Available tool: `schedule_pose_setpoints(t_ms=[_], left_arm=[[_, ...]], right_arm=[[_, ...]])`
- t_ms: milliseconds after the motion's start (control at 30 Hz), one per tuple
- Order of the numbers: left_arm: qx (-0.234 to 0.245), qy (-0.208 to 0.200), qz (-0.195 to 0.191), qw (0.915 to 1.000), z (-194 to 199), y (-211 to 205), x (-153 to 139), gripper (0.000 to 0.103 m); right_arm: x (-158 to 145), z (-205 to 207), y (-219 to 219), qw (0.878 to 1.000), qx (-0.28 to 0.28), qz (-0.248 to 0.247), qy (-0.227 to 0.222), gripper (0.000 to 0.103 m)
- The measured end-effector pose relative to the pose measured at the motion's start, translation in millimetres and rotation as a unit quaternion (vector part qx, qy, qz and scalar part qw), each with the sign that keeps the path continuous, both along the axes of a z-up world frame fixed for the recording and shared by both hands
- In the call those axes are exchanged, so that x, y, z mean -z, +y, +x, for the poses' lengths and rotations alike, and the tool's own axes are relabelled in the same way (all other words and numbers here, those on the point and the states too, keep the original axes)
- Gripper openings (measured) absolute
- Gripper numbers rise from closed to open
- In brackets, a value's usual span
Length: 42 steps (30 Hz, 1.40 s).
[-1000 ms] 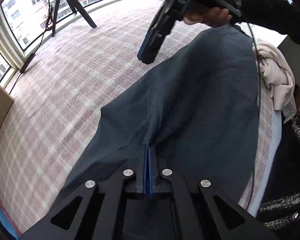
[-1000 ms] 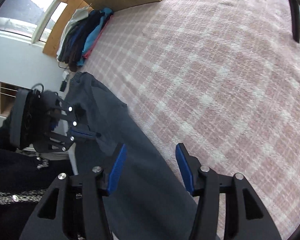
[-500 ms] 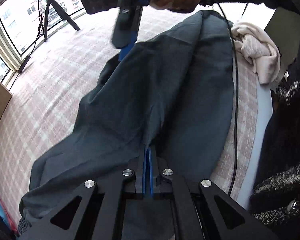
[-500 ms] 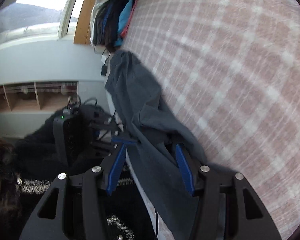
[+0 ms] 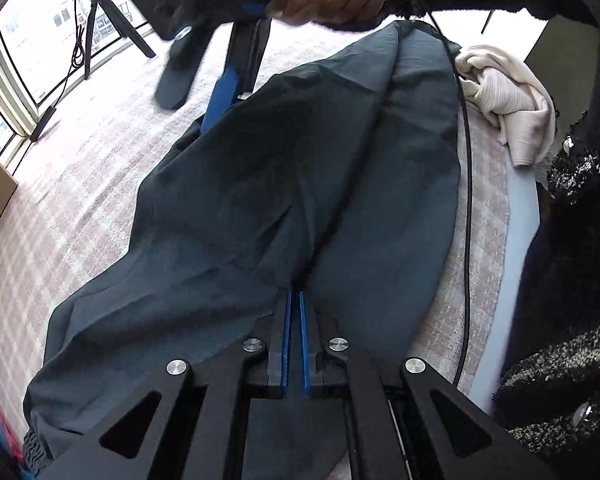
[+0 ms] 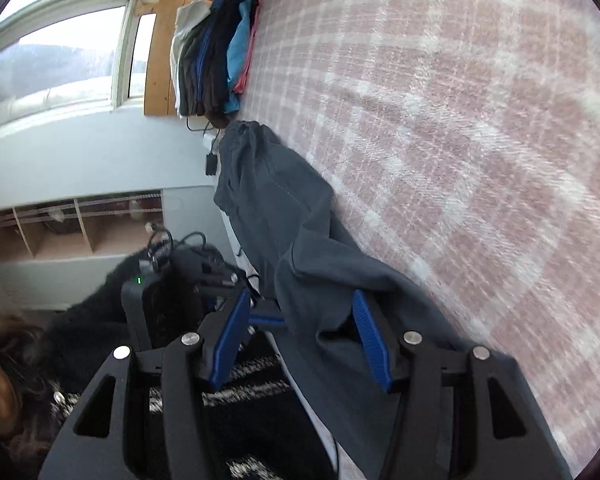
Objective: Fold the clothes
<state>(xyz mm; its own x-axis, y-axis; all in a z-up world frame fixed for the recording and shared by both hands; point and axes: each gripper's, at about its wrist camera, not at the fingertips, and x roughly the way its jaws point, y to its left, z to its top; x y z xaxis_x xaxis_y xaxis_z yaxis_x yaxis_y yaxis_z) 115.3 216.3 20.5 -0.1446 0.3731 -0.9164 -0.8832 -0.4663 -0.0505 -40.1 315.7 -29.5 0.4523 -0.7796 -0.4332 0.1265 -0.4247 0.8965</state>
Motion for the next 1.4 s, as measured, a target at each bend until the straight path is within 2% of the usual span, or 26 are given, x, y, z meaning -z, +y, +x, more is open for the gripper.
schedule_pose_setpoints(t_ms=[100,133,167,233,333,433,467,500,700,767,800,867,933,967,1067,1100,1133,1167,1200,1300,1333,1400], left_arm=[[-0.031,0.012,0.011,0.9994,-6.4,-10.6,-12.7,0.008],[-0.051,0.017,0.016,0.9984,-11.3,-19.7,-19.6,0.013],[-0.081,0.023,0.024,0.9962,-18.2,-34.6,-26.9,0.025],[-0.158,0.031,0.037,0.9862,-34.5,-75.0,-34.2,0.031],[-0.270,0.019,0.014,0.9626,-55.6,-137.7,-23.2,0.029],[-0.316,0.017,-0.025,0.9483,-57.9,-164.2,-2.1,0.027],[-0.325,0.016,-0.033,0.9451,-57.8,-169.6,3.7,0.028],[-0.328,0.014,-0.033,0.9442,-57.6,-170.5,7.8,0.029],[-0.336,0.028,-0.034,0.9410,-60.0,-181.1,11.1,0.029],[-0.343,0.026,-0.029,0.9386,-61.2,-185.6,9.8,0.029],[-0.345,0.027,-0.026,0.9377,-61.6,-188.1,7.7,0.028],[-0.346,0.030,-0.020,0.9375,-61.6,-189.3,4.0,0.028],[-0.346,0.031,-0.018,0.9377,-61.6,-190.1,2.1,0.028],[-0.346,0.031,-0.018,0.9377,-62.2,-192.3,0.7,0.028],[-0.349,0.031,-0.019,0.9365,-64.6,-199.3,-1.9,0.029],[-0.350,0.033,-0.019,0.9359,-64.2,-199.1,-2.4,0.029],[-0.352,0.037,-0.018,0.9351,-63.6,-201.1,-5.2,0.030],[-0.354,0.042,-0.017,0.9342,-63.0,-203.1,-8.1,0.029],[-0.356,0.049,-0.016,0.9331,-61.8,-204.7,-11.5,0.030],[-0.357,0.059,0.008,0.9324,-56.0,-207.9,-29.5,0.028],[-0.353,0.063,0.020,0.9334,-53.9,-206.7,-36.9,0.028],[-0.345,0.072,0.043,0.9349,-49.6,-204.3,-51.7,0.028]], right_arm=[[9.6,0.9,-20.0,1.000,0.005,0.008,-0.001,0.055],[8.8,1.3,-24.8,1.000,0.007,0.010,0.010,0.053],[6.5,-0.4,-26.8,1.000,0.009,0.012,0.021,0.049],[-0.1,-4.0,-23.1,0.999,0.022,0.011,0.040,0.023],[-11.2,-14.0,-7.3,0.995,0.068,0.011,0.073,0.006],[-20.9,-29.5,16.2,0.985,0.135,0.018,0.111,0.004],[-18.2,-37.2,24.0,0.979,0.161,0.041,0.116,0.004],[-15.6,-43.3,28.2,0.974,0.179,0.068,0.118,0.004],[-35.1,-60.2,33.8,0.955,0.203,0.143,0.165,0.008],[-50.5,-59.9,35.4,0.951,0.201,0.150,0.183,0.010],[-58.8,-56.5,35.2,0.951,0.190,0.152,0.192,0.010],[-66.5,-41.6,30.6,0.955,0.131,0.167,0.208,0.013],[-61.7,-27.6,22.9,0.954,0.083,0.190,0.219,0.026],[-55.9,-20.9,18.2,0.951,0.062,0.204,0.223,0.026],[-31.6,-11.6,8.8,0.940,0.019,0.245,0.237,0.025],[-25.9,-13.8,3.1,0.926,0.015,0.272,0.261,0.006],[-26.1,-20.1,3.7,0.905,0.031,0.304,0.295,0.000],[-33.9,-28.8,10.5,0.890,0.069,0.322,0.314,0.003],[-48.4,-36.2,23.6,0.884,0.117,0.322,0.319,0.004],[-109.9,-27.0,77.5,0.894,0.209,0.242,0.315,0.010],[-131.9,-12.1,97.2,0.887,0.236,0.233,0.322,0.016],[-173.6,31.4,145.7,0.859,0.300,0.239,0.338,0.027]])
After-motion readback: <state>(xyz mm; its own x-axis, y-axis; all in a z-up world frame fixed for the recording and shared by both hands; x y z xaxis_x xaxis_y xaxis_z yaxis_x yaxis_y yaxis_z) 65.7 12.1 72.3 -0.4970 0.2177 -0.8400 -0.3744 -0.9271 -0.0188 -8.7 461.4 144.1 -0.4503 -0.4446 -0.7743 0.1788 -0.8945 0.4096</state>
